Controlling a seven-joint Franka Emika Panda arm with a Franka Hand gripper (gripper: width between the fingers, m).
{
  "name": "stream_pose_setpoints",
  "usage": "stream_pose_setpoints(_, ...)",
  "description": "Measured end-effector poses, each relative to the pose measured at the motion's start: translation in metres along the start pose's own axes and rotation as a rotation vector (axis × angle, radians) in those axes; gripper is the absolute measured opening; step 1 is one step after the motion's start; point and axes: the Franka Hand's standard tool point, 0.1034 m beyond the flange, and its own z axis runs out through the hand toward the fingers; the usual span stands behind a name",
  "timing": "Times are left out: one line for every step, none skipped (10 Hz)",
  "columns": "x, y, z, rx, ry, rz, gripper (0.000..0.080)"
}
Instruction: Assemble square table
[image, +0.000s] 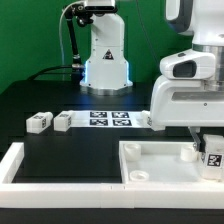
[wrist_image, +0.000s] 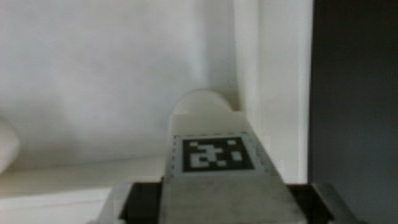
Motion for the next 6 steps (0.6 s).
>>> stream_pose_setpoints(0.0001, 0.0007, 0.0006, 0.004, -0.003, 0.164, 0.0288)
stream_pose_setpoints(0.0008, 0.0019, 0.0011, 0.023, -0.014, 0.317, 0.0288)
stream_pose_setpoints(0.0012, 0.0024, 0.0011, 0.04, -0.026, 0.475, 0.0288)
stream_pose_setpoints(0.0017, 0.0027, 0.0011, 0.048, -0.034, 0.615, 0.0288)
stream_pose_setpoints(0.003, 0.0029, 0.0009, 0.062, -0.042, 0.718, 0.0289)
stream_pose_setpoints(0.003, 0.0028, 0.0019, 0.076, -0.054, 0.897, 0.0289)
